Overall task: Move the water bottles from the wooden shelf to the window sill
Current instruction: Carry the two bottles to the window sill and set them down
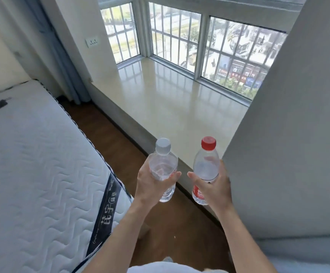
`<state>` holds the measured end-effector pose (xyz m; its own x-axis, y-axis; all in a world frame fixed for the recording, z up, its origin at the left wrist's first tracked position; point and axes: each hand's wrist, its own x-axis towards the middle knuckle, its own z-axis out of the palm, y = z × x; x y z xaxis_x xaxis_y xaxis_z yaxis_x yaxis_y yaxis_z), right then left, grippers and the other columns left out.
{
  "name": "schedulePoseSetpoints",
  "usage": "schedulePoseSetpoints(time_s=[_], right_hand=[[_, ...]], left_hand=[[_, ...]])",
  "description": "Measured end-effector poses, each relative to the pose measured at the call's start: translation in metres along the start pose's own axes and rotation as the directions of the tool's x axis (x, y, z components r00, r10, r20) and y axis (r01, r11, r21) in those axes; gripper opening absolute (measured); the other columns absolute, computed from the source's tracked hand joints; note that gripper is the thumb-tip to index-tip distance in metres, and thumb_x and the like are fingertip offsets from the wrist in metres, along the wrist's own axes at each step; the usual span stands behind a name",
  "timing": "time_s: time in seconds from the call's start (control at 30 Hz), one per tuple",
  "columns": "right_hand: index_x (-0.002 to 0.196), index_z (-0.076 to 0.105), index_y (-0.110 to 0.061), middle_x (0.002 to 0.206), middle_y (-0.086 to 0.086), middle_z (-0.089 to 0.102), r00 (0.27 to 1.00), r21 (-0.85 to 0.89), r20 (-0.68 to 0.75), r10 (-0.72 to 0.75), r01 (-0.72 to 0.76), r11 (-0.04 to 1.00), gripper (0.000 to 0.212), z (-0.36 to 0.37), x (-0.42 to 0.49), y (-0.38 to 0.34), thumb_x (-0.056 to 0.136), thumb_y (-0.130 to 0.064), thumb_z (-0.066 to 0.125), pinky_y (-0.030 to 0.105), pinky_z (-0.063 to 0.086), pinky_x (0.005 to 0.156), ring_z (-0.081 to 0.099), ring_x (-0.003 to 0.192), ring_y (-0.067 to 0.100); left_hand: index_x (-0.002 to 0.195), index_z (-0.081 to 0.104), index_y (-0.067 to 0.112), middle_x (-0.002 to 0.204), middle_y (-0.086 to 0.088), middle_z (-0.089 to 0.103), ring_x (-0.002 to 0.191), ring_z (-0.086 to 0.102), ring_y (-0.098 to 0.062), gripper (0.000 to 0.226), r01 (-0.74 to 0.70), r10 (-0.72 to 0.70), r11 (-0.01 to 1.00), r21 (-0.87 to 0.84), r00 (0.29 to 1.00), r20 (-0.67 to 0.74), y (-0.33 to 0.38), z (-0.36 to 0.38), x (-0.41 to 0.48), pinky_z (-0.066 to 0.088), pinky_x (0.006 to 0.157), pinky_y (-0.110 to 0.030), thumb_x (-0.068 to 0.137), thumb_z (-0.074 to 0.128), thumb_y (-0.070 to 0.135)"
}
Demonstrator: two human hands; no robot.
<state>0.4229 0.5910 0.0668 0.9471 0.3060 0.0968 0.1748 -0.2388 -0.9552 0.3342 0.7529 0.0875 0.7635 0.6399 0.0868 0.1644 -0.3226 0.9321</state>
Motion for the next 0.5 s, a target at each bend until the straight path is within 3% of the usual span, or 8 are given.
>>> schedulePoseSetpoints(time_s=[0.13,0.27,0.4,0.5], right_hand=[[0.121,0.053,-0.032,0.111,-0.021,0.057,0.995,0.001,0.097,-0.013,0.013,1.0,0.066,0.03,0.043,0.0,0.067,-0.046,0.088,0.012,0.044,0.08,0.054,0.108,-0.007],[0.119,0.052,-0.029,0.104,-0.016,0.058,0.983,-0.006,0.179,-0.046,0.047,0.999,0.068,0.06,0.095,-0.004,0.064,-0.054,0.082,0.01,0.046,0.074,0.057,0.101,-0.004],[0.108,0.054,-0.032,0.095,-0.023,0.062,0.959,0.032,0.277,-0.066,0.06,0.998,0.054,0.093,0.166,-0.009,0.068,-0.035,0.09,0.026,0.052,0.077,0.061,0.091,0.001],[0.105,0.053,-0.033,0.093,-0.027,0.06,0.929,0.044,0.36,-0.088,0.078,0.996,0.051,0.116,0.216,-0.018,0.069,-0.033,0.09,0.028,0.052,0.075,0.062,0.088,0.001]], left_hand=[[0.106,0.051,0.04,0.096,0.024,0.062,0.094,0.06,0.011,0.057,0.018,-0.01,0.996,0.086,0.996,-0.084,-0.012,-0.009,0.038,0.046,0.079,-0.004,0.063,0.088,0.037],[0.106,0.049,0.042,0.096,0.025,0.06,0.095,0.058,0.013,0.058,0.076,-0.049,0.988,0.137,0.981,-0.19,-0.021,-0.014,0.08,0.043,0.077,-0.002,0.064,0.088,0.036],[0.108,0.045,0.041,0.095,0.027,0.056,0.089,0.059,0.009,0.063,0.123,-0.066,0.977,0.173,0.951,-0.302,-0.023,-0.017,0.134,0.043,0.075,-0.004,0.064,0.09,0.031],[0.109,0.042,0.041,0.094,0.033,0.05,0.086,0.055,0.016,0.065,0.16,-0.084,0.972,0.174,0.921,-0.381,-0.019,-0.017,0.172,0.04,0.068,0.003,0.066,0.089,0.031]])
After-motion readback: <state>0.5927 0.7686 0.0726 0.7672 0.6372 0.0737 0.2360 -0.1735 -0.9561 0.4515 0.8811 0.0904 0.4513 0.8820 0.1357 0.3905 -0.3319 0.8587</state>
